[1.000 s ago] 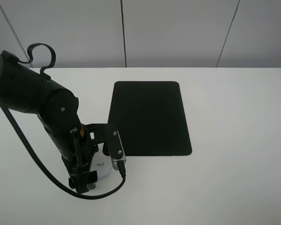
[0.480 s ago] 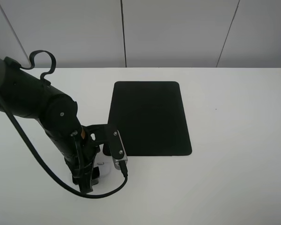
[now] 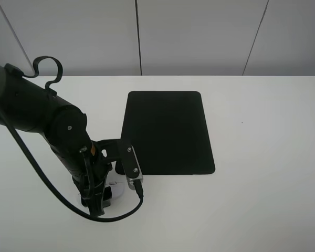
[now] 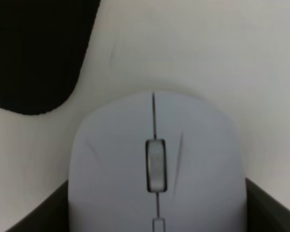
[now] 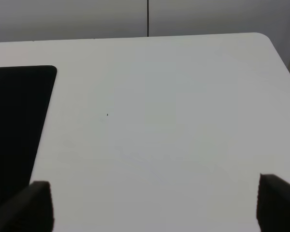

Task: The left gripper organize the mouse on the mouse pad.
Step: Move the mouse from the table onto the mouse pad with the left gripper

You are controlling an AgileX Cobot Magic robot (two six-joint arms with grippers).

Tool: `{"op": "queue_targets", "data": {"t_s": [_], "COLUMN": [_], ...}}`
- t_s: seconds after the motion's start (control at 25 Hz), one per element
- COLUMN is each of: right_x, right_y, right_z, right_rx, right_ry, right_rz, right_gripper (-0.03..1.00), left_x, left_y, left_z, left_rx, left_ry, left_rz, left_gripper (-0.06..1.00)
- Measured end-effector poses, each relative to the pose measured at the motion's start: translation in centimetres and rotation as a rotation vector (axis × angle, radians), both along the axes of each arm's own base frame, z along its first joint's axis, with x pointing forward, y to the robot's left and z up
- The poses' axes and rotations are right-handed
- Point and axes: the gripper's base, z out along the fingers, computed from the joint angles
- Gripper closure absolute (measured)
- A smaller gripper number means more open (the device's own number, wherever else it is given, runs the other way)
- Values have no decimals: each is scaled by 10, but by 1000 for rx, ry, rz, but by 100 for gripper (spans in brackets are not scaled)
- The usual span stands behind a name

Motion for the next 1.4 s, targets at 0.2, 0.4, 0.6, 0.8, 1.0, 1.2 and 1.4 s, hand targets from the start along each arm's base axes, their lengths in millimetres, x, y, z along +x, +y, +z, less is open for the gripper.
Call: {"op": "queue_targets", "data": {"t_s": [0.2, 0.4, 0.6, 0.8, 1.0, 1.2, 1.4], "right_x": [0, 0, 0, 0, 0, 0, 0], "right_y": [0, 0, 0, 0, 0, 0, 0], "right_z": [0, 0, 0, 0, 0, 0, 0], "right_rx": [0, 0, 0, 0, 0, 0, 0], "right_ry": [0, 0, 0, 0, 0, 0, 0], "right_rz": [0, 0, 0, 0, 0, 0, 0], "right_gripper": [14, 14, 14, 14, 14, 14, 14], "left_x": [0, 0, -1, 10, 32, 60, 86], "left_y": [0, 0, 0, -13, -34, -54, -69], "left_z": [0, 0, 3, 30, 60, 94, 114], "left_rx": [0, 0, 16, -1, -51, -152, -199], "left_ry": [0, 1, 35, 54, 24, -89, -176], "left_rz": [0, 2, 54, 208, 354, 514, 677], "left_gripper": [32, 32, 32, 32, 32, 32, 32]}}
